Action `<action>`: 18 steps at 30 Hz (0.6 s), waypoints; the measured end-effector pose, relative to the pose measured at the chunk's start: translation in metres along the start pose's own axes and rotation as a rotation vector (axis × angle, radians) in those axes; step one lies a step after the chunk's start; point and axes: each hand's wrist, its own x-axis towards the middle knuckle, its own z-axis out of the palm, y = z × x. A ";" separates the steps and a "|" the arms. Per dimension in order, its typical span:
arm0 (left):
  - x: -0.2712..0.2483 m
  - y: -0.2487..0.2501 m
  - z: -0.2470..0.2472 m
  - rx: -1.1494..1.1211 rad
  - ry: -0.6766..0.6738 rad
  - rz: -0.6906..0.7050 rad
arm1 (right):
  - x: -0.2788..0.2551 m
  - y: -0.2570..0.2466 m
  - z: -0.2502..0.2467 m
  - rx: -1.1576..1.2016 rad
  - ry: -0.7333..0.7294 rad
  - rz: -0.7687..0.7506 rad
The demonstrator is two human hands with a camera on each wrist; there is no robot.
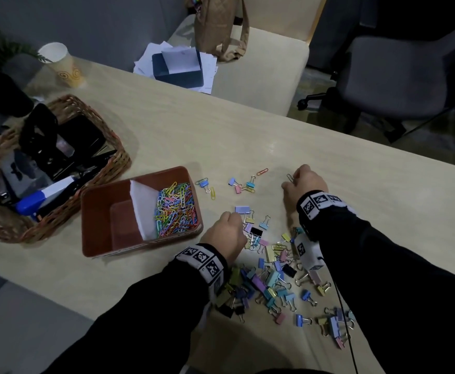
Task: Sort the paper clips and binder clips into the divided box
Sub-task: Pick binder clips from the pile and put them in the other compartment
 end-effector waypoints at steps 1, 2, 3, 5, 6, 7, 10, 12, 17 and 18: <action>0.000 0.002 -0.003 -0.096 0.042 -0.045 | 0.002 -0.001 0.001 -0.003 -0.001 0.002; 0.000 0.005 -0.006 -0.184 0.077 -0.088 | 0.004 -0.002 0.002 -0.012 -0.001 0.005; 0.002 0.007 -0.009 -0.257 0.106 -0.128 | 0.005 -0.005 0.002 -0.033 -0.007 0.005; 0.009 0.013 -0.014 -0.349 0.150 -0.204 | 0.005 -0.010 0.002 -0.129 -0.046 -0.008; 0.014 0.015 -0.015 -0.376 0.165 -0.234 | 0.004 -0.013 0.002 -0.183 -0.068 -0.017; 0.020 0.018 -0.017 -0.396 0.175 -0.257 | 0.002 -0.016 0.002 -0.224 -0.092 -0.028; 0.038 0.024 -0.021 -0.403 0.168 -0.324 | -0.003 -0.021 0.003 -0.292 -0.154 -0.057; 0.048 0.023 -0.025 -0.368 0.174 -0.418 | -0.007 -0.021 0.001 -0.267 -0.174 -0.085; 0.065 0.012 -0.022 -0.316 0.139 -0.592 | -0.014 -0.022 -0.009 -0.090 -0.115 -0.198; 0.068 0.009 -0.020 -0.305 0.133 -0.619 | -0.014 -0.024 -0.010 -0.078 -0.137 -0.227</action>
